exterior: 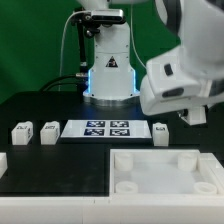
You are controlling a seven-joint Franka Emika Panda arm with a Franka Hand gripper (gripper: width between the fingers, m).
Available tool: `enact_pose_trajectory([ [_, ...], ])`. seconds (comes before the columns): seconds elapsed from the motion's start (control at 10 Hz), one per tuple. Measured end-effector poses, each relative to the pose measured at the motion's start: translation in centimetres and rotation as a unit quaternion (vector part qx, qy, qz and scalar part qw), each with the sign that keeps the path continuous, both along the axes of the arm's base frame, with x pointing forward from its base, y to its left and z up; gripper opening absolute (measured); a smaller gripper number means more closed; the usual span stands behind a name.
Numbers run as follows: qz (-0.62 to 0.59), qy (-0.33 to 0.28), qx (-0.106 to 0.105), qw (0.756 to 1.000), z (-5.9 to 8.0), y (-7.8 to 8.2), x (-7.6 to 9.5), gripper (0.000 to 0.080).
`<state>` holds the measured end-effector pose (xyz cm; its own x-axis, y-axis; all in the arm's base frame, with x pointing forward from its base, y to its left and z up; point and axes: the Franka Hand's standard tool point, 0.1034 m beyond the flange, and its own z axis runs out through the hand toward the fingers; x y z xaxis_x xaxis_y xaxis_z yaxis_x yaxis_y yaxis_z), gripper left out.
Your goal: Assemble one leg
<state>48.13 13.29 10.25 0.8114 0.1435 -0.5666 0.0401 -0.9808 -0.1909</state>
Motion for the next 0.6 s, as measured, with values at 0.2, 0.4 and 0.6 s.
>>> enact_pose_trajectory([
  [0.2, -0.010, -0.088, 0.002, 0.996, 2.6, -0.4, 3.2, 0.0291],
  [0.4, -0.023, -0.188, 0.001, 0.982, 4.7, -0.2, 6.0, 0.0291],
  [0.6, -0.032, -0.272, 0.000, 0.962, 4.7, 0.0, 6.4, 0.0291],
])
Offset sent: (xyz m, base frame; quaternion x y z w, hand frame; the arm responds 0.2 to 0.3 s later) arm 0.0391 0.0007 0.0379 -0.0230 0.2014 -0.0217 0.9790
